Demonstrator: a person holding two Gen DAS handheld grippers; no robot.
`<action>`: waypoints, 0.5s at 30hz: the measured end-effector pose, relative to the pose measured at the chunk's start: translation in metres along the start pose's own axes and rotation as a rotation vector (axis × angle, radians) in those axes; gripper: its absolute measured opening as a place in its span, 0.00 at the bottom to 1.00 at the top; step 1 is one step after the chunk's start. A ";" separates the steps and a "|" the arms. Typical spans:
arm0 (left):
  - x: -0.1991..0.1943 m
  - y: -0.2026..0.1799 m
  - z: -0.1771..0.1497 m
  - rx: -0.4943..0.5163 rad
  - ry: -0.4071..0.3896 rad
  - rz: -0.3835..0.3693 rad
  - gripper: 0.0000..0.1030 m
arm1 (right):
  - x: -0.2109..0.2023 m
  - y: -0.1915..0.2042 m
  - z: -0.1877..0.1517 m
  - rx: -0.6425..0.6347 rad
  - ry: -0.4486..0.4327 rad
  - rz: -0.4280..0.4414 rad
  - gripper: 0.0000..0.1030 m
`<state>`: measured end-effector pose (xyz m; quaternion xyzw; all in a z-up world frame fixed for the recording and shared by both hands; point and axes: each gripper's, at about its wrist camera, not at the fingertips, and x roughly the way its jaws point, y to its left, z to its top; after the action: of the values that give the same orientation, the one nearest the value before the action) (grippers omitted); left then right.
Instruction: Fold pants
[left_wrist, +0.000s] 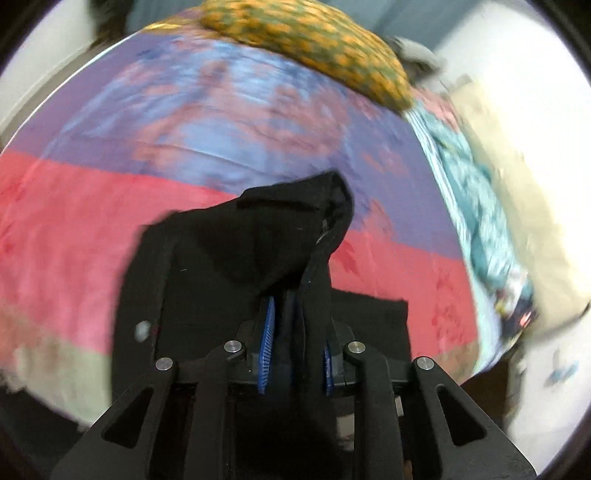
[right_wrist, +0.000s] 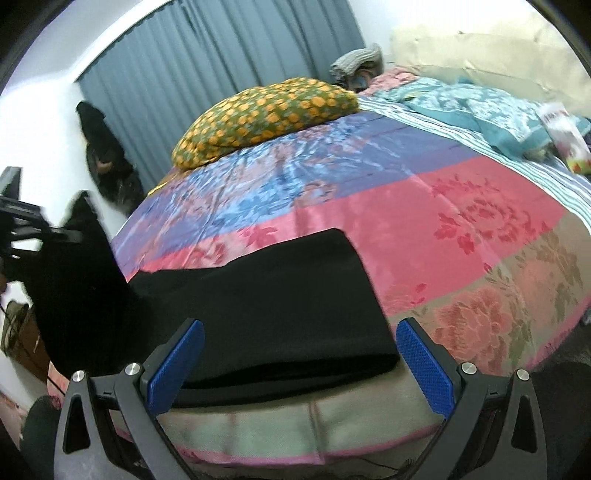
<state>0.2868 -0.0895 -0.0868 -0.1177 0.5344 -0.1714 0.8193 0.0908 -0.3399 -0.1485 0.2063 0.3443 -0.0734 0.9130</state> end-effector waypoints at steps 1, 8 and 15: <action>0.021 -0.016 -0.007 0.049 0.018 -0.007 0.24 | -0.001 -0.003 0.000 0.011 -0.002 -0.002 1.00; 0.027 -0.045 -0.082 0.109 0.031 -0.195 0.52 | -0.019 -0.029 0.000 0.097 -0.052 -0.018 1.00; -0.068 0.073 -0.100 -0.015 -0.386 0.178 0.38 | -0.013 -0.028 0.000 0.109 -0.019 0.118 0.96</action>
<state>0.1816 0.0041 -0.0976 -0.1067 0.3772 -0.0689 0.9174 0.0734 -0.3656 -0.1494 0.2747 0.3184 -0.0401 0.9064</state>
